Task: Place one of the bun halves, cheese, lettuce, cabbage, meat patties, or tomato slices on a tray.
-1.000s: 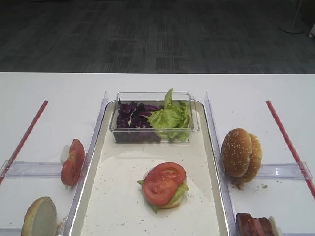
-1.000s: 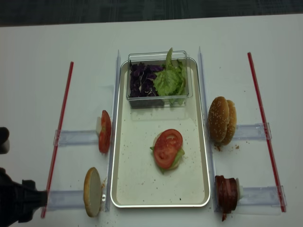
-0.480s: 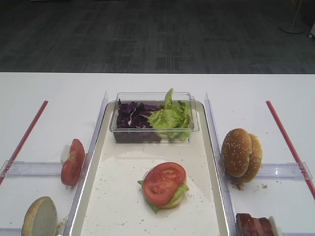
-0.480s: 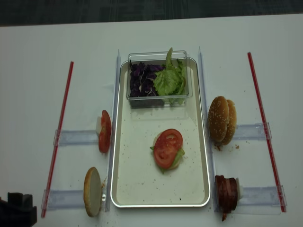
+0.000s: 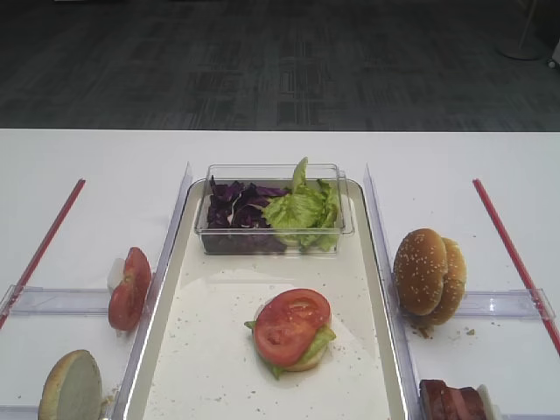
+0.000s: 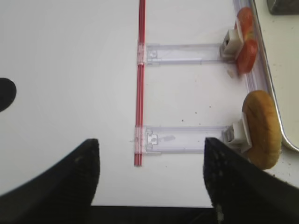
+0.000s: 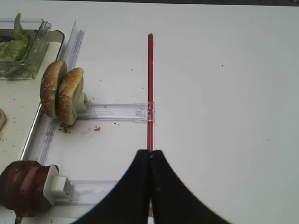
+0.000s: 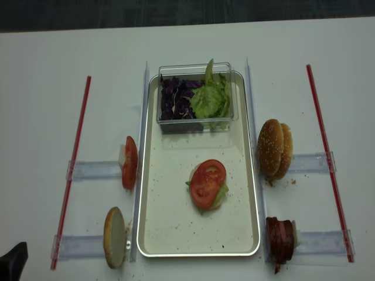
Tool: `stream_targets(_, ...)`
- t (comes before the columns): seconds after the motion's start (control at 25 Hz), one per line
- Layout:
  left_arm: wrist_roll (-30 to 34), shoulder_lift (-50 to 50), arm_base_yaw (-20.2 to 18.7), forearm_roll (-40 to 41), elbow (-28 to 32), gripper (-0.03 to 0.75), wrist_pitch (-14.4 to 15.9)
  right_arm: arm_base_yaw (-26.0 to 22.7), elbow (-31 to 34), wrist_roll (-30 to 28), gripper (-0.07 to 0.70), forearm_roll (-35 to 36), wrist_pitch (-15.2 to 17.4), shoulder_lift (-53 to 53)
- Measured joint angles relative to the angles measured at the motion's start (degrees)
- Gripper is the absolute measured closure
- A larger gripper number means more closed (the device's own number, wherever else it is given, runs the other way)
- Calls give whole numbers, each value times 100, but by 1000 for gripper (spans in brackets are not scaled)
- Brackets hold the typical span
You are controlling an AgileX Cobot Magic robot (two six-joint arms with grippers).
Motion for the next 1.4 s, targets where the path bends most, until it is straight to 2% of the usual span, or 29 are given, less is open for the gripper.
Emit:
stream_targets(0.4,129,-949,0,0,0,220,57,0,0,0,595,0,0,0)
stream_targets(1.0,176,-993,0,-20,0,163,83,0,0,0,595,0,0,0)
stream_targets(1.4,176,-993,0,-29,0,97,83,0,0,0,595,0,0,0)
